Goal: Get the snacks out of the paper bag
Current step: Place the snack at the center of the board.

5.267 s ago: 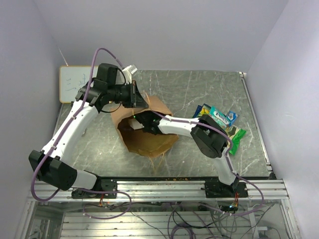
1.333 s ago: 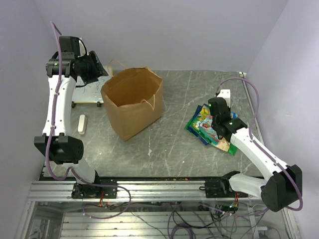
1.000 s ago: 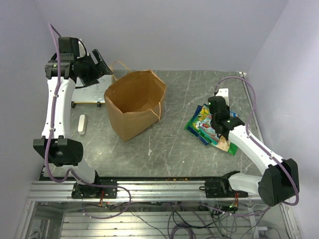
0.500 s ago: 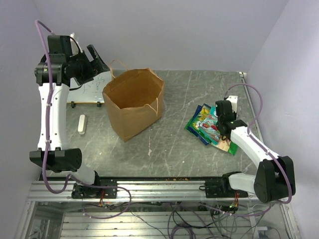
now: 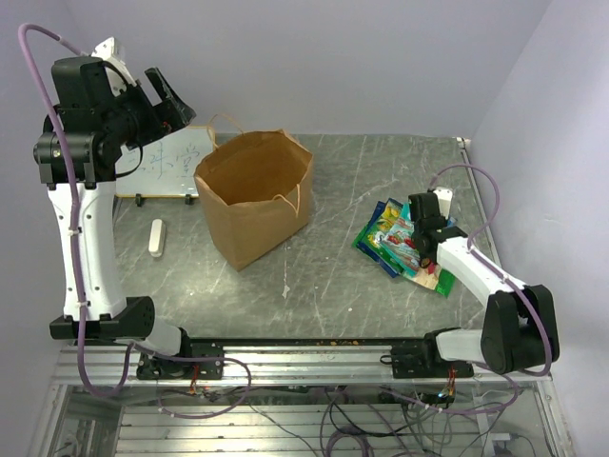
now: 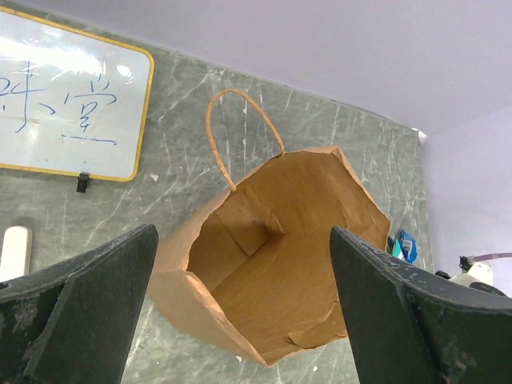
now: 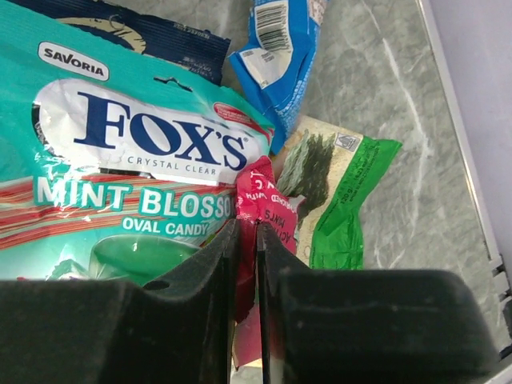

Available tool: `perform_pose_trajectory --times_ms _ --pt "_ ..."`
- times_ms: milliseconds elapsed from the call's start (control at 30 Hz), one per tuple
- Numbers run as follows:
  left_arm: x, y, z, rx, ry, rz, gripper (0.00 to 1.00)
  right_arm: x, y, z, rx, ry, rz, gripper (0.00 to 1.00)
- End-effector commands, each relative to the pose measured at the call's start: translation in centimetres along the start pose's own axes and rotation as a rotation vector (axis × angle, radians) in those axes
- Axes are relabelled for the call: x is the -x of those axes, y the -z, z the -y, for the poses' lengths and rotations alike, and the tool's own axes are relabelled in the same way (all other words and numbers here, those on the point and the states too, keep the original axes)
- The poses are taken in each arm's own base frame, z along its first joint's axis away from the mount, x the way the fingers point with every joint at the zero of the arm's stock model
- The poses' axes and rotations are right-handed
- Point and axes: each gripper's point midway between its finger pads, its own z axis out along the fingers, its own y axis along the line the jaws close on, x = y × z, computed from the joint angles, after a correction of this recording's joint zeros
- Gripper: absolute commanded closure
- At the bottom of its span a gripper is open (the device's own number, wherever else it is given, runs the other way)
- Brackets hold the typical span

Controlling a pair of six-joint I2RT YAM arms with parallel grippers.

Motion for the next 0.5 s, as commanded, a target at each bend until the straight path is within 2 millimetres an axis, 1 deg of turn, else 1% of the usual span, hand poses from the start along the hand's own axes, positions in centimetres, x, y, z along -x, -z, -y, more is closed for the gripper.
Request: perform_pose_trajectory --times_ms 0,67,133,200,300,367,467 --pt "1.0 0.5 0.0 -0.003 -0.018 0.038 0.01 0.8 0.5 -1.2 0.070 -0.072 0.006 0.79" --pt "1.0 0.5 0.2 -0.010 -0.012 0.037 0.01 0.9 0.8 -1.2 0.082 -0.076 0.013 0.73" --pt "1.0 0.7 0.5 -0.024 -0.007 0.042 0.01 1.1 1.1 -1.3 0.101 -0.070 0.018 0.72" --pt "1.0 0.9 0.9 -0.046 0.000 0.048 0.00 1.8 1.5 -1.3 0.116 -0.063 0.030 0.71" --pt "1.4 1.4 1.9 -0.092 0.013 0.071 0.00 3.0 2.3 -1.4 0.142 -0.042 0.055 0.65" --pt "1.4 1.7 2.3 -0.114 0.027 0.084 0.01 3.9 2.8 -1.5 0.166 -0.025 0.075 0.58" --pt "0.7 2.0 2.2 -0.117 0.049 0.080 0.01 5.1 3.6 -1.7 0.197 -0.003 0.099 0.46"
